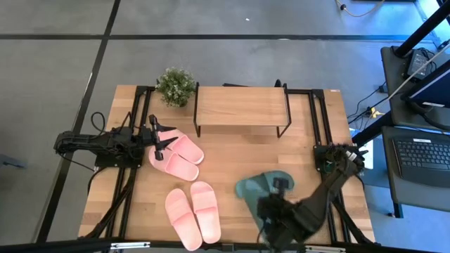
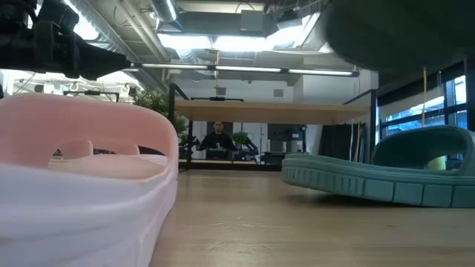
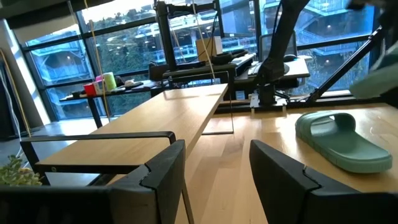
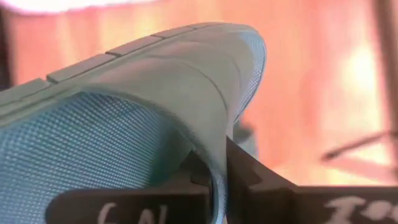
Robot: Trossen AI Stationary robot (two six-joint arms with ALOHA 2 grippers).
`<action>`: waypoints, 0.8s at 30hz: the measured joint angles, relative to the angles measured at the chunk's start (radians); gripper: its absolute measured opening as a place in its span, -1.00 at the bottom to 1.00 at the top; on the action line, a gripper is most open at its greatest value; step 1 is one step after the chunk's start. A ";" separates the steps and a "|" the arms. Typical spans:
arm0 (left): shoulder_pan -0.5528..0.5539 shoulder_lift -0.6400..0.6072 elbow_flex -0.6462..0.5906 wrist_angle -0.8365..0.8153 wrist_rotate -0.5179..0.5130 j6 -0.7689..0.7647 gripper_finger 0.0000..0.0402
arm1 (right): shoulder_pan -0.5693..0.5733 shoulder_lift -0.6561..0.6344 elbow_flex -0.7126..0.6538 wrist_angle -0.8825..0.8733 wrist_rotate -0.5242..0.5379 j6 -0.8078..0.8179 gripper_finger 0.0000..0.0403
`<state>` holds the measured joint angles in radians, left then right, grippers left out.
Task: Pick and place slides into the shelf
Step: Put the green slipper on the shelf
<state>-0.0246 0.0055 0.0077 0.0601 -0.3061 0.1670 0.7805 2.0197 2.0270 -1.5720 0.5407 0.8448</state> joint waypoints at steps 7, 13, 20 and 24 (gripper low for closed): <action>0.000 0.000 0.000 0.000 0.000 -0.008 -0.14 | -0.143 -0.004 0.151 0.001 0.206 -0.434 -0.94; 0.000 0.000 0.000 0.000 0.000 -0.008 -0.14 | -0.290 -0.009 0.332 0.005 0.221 -0.690 -0.94; 0.000 0.000 0.000 -0.003 0.000 -0.008 -0.14 | -0.535 -0.044 0.329 0.043 0.295 -0.857 -0.94; 0.000 0.000 0.000 -0.003 0.000 -0.009 -0.14 | -0.673 -0.043 0.325 0.050 0.304 -0.911 -0.94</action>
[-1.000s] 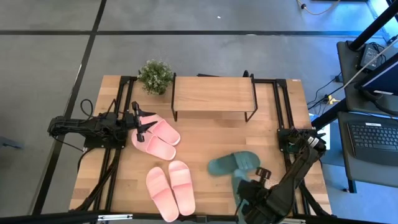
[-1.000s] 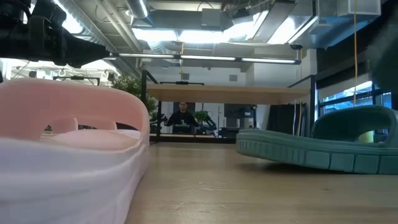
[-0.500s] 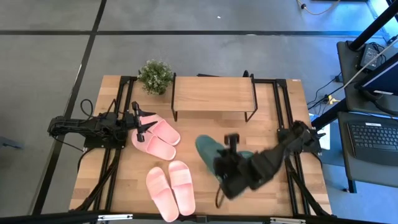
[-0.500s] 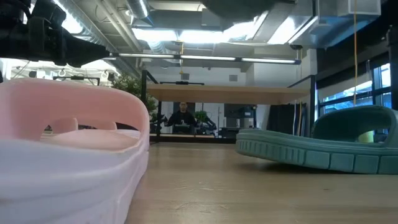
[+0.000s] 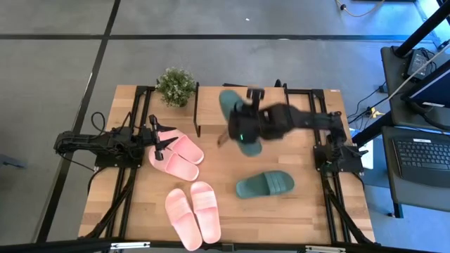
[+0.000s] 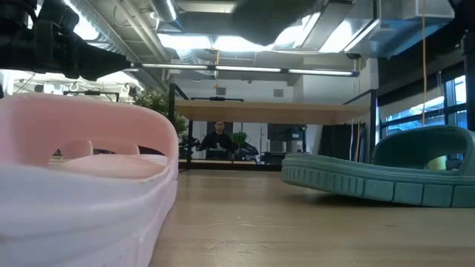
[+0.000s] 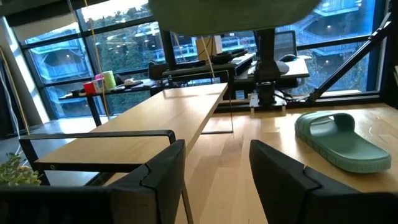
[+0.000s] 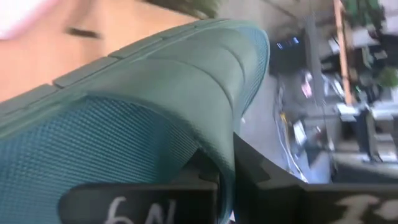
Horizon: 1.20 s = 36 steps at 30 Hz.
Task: Pick and place slides into the shelf
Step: Put the green slipper on the shelf
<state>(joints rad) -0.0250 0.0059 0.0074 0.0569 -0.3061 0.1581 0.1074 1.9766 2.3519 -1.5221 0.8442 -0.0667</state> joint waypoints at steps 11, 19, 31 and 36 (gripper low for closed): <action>0.000 0.000 0.000 0.000 0.000 0.001 -0.14 | -0.216 0.008 -0.001 -0.029 0.005 -0.069 -0.94; 0.000 0.000 0.000 0.000 0.000 0.002 -0.14 | -0.271 0.039 -0.089 -0.045 0.057 0.016 -0.94; 0.000 0.000 0.000 0.000 0.000 0.002 -0.14 | -0.325 0.040 -0.367 -0.007 0.042 0.068 -0.94; 0.000 0.000 0.000 -0.001 0.000 0.002 -0.14 | -0.347 0.040 -0.426 0.020 0.020 0.147 -0.94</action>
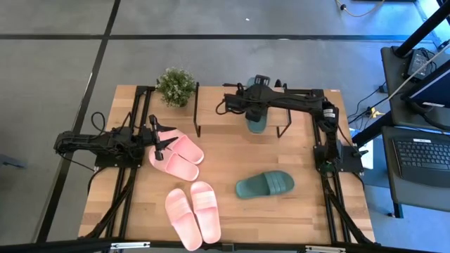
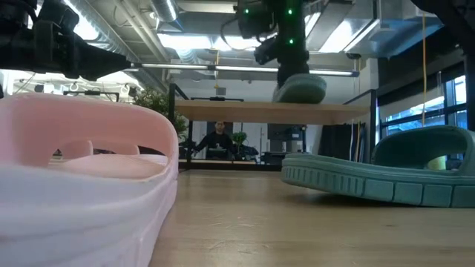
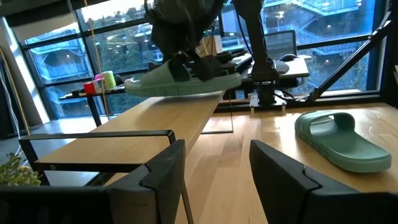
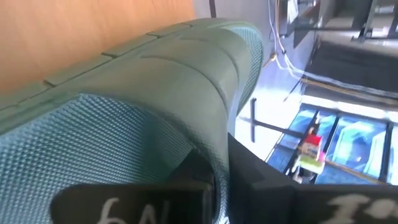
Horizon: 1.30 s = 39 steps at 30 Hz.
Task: Pick and place slides into the shelf
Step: Put the green slipper on the shelf
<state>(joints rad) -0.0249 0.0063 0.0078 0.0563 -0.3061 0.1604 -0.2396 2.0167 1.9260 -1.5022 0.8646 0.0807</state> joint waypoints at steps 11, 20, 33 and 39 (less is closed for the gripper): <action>0.000 0.000 0.000 0.000 0.000 0.000 -0.14 | -0.005 0.000 -0.035 0.033 0.000 0.016 -0.94; 0.000 0.000 0.000 0.000 0.000 0.001 -0.14 | -0.005 0.000 -0.035 0.045 -0.021 0.016 -0.86; 0.000 0.000 0.000 0.000 0.000 0.001 -0.14 | -0.005 0.000 -0.035 0.045 -0.030 -0.010 -0.59; 0.000 0.000 0.000 0.000 0.000 0.001 -0.14 | -0.005 0.000 -0.035 0.044 -0.031 -0.007 -0.38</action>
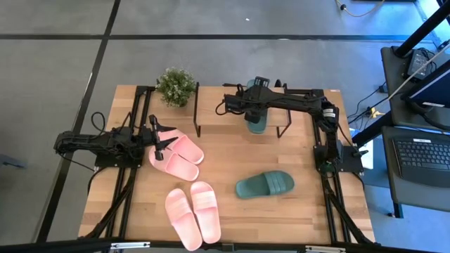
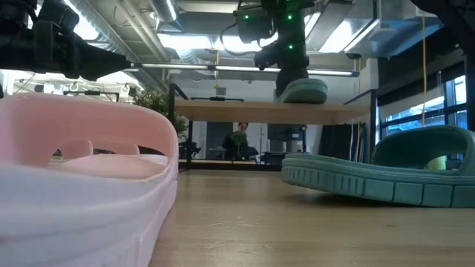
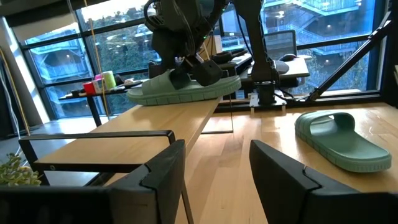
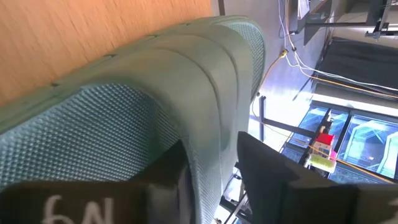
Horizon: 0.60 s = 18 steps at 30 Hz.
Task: Pick and place slides into the shelf
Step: Put the green slipper on the shelf
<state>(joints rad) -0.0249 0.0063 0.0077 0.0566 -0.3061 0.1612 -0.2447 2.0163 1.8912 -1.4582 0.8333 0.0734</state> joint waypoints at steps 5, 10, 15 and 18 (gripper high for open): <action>0.000 0.000 0.000 0.000 0.000 0.000 -0.14 | 0.001 0.000 0.000 -0.005 0.000 0.000 -0.22; 0.000 0.000 0.000 0.000 0.000 0.000 -0.14 | 0.001 0.000 0.000 -0.023 0.001 -0.002 -0.18; 0.000 0.000 0.000 0.000 0.000 0.000 -0.14 | 0.002 0.000 0.000 -0.047 0.001 -0.004 -0.17; 0.000 0.000 0.000 0.000 0.000 0.000 -0.14 | 0.002 0.000 0.000 -0.054 0.002 -0.029 -0.17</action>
<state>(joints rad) -0.0247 0.0063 0.0078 0.0564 -0.3061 0.1613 -0.2432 2.0163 1.8915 -1.5121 0.8352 0.0444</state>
